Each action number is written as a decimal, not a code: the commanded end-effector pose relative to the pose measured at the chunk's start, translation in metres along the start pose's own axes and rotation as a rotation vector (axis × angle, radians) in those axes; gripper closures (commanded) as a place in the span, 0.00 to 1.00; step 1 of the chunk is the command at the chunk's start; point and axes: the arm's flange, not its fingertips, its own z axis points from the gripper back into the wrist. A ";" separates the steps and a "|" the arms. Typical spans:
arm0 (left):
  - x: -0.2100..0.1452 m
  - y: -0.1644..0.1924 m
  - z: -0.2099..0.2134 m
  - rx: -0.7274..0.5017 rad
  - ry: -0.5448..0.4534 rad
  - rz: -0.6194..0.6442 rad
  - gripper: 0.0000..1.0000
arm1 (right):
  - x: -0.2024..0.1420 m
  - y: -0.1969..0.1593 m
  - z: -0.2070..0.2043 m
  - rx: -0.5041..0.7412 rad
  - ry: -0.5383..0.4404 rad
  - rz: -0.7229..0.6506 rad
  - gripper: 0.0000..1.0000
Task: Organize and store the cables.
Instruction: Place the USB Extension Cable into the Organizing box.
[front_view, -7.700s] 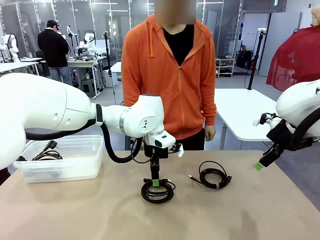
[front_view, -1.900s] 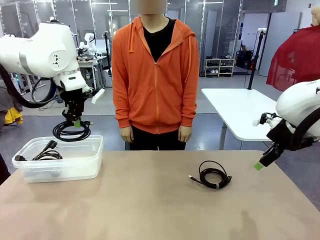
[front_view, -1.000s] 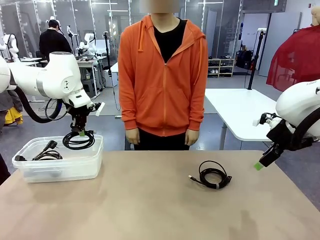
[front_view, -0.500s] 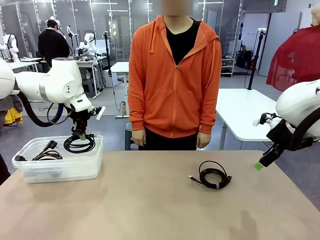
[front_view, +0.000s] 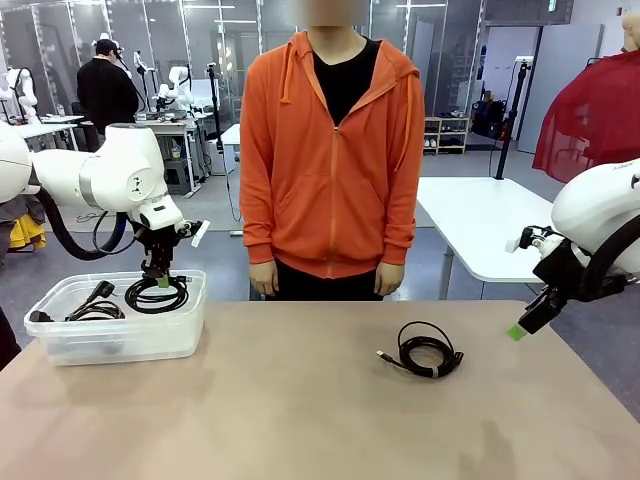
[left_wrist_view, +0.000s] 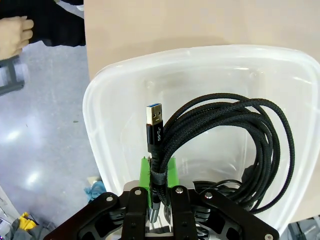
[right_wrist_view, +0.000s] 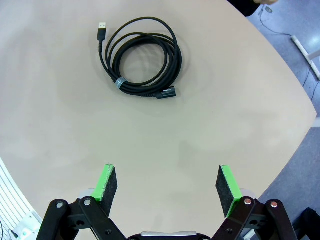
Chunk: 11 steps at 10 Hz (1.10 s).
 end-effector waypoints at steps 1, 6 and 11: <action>0.000 -0.003 -0.004 -0.022 -0.012 0.007 0.85 | 0.003 -0.001 0.000 -0.002 0.015 -0.012 0.00; 0.001 -0.003 -0.005 -0.026 -0.006 0.020 0.07 | 0.003 -0.001 0.000 -0.002 0.015 -0.012 0.00; -0.001 -0.002 -0.004 -0.030 -0.026 0.037 0.00 | 0.003 -0.001 0.000 -0.002 0.015 -0.012 0.00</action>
